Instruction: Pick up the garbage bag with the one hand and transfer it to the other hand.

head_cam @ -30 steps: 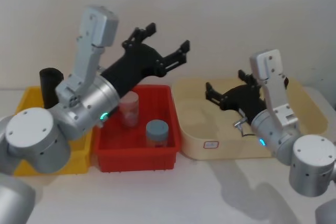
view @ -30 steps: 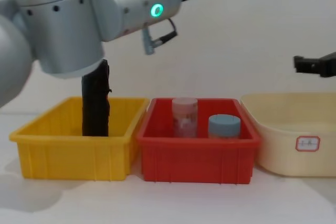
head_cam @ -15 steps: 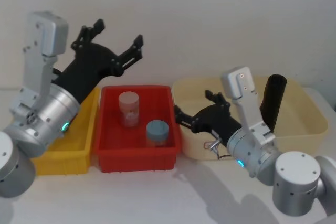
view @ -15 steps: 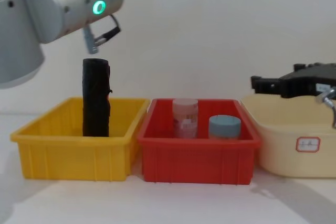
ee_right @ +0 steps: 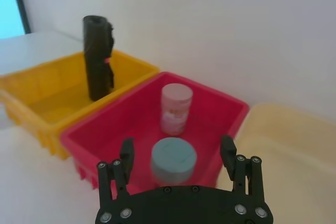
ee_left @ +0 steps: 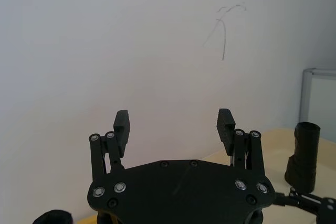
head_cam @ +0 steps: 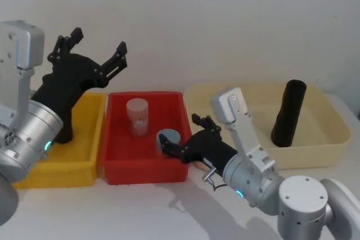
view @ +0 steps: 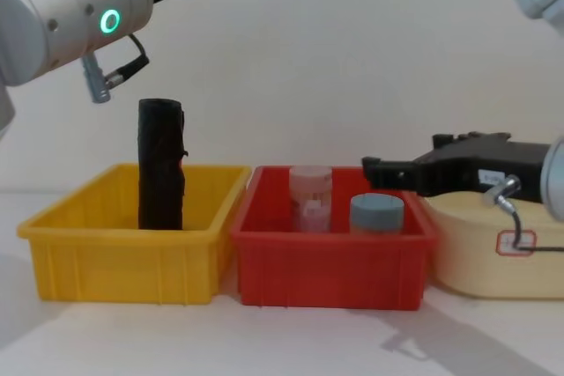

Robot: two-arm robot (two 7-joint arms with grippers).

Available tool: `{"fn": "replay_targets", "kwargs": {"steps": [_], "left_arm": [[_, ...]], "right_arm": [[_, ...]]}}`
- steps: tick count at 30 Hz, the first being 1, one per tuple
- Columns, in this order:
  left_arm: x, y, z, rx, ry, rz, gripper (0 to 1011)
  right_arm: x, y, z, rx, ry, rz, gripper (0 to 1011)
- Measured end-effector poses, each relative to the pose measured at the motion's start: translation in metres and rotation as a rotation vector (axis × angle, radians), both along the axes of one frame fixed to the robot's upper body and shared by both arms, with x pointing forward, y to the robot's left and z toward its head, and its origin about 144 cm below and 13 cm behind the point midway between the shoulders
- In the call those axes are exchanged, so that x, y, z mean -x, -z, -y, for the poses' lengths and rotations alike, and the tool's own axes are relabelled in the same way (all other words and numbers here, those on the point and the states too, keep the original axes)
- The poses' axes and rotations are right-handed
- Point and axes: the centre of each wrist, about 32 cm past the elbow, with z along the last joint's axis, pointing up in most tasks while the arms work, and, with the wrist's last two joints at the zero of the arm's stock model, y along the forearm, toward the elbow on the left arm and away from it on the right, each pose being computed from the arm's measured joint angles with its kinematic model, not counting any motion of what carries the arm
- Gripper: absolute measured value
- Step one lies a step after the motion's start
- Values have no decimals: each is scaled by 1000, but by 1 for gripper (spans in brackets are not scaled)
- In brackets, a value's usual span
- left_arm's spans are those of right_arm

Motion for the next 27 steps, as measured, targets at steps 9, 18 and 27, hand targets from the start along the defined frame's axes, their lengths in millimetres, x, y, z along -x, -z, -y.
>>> {"fn": "replay_targets", "kwargs": {"steps": [9,18,27], "left_arm": [[4,1,-4,2,-21,-7,1001],[6,2,-7,3,-32,-10,1001],[7,2,-8,4,-38,-11,1001]], "right_arm": [[2,3,-8,7,-39,-26,999],[-1,6,-11,5,-32,-55,1000],[-9,9,-10,4,6,-85,999]]}}
